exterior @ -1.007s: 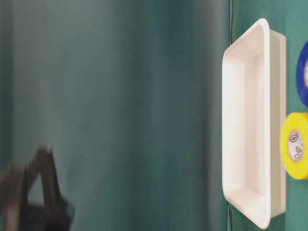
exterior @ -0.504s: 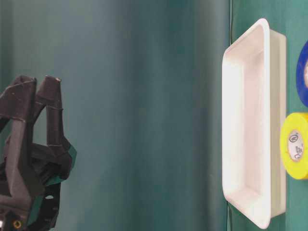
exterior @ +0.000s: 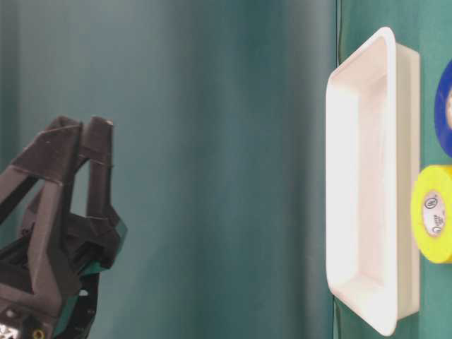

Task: Pick up the tape from a random location and place it into the white case.
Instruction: 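Move the open left gripper over the tape cluster toward the teal roll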

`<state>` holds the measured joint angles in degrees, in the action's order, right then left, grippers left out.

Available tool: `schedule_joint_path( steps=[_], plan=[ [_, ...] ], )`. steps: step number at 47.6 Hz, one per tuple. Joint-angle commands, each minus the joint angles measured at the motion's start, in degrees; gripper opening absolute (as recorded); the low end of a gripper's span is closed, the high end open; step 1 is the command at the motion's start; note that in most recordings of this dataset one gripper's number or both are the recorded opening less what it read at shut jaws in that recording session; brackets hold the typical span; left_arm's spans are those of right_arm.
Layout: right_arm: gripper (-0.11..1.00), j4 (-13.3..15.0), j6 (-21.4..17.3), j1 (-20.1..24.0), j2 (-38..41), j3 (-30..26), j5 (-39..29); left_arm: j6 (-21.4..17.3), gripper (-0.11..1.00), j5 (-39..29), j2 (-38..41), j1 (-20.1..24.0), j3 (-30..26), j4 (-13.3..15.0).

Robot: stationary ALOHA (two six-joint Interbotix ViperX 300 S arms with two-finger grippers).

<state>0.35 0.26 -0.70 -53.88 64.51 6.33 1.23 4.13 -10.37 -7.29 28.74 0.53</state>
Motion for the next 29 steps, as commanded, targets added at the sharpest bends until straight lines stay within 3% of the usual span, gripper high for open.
schedule_joint_path(
  steps=[1,12,21,29],
  plan=[
    [0.02,0.1,0.1,-0.1,0.3,-1.5,0.0,1.1,0.98,-2.5,-0.4,0.1,-2.6,0.2],
    [0.03,0.1,-0.1,-0.1,0.3,-1.6,-0.6,5.6,0.98,-17.5,2.2,0.1,-9.8,0.2],
    [0.02,0.1,-0.2,-0.1,0.3,-1.5,-1.1,11.7,0.98,-32.5,6.6,0.1,-17.8,0.2],
    [0.02,0.1,-0.2,-0.1,0.3,-1.6,-1.4,13.6,0.98,-43.5,10.0,0.2,-24.1,0.0]
  ],
)
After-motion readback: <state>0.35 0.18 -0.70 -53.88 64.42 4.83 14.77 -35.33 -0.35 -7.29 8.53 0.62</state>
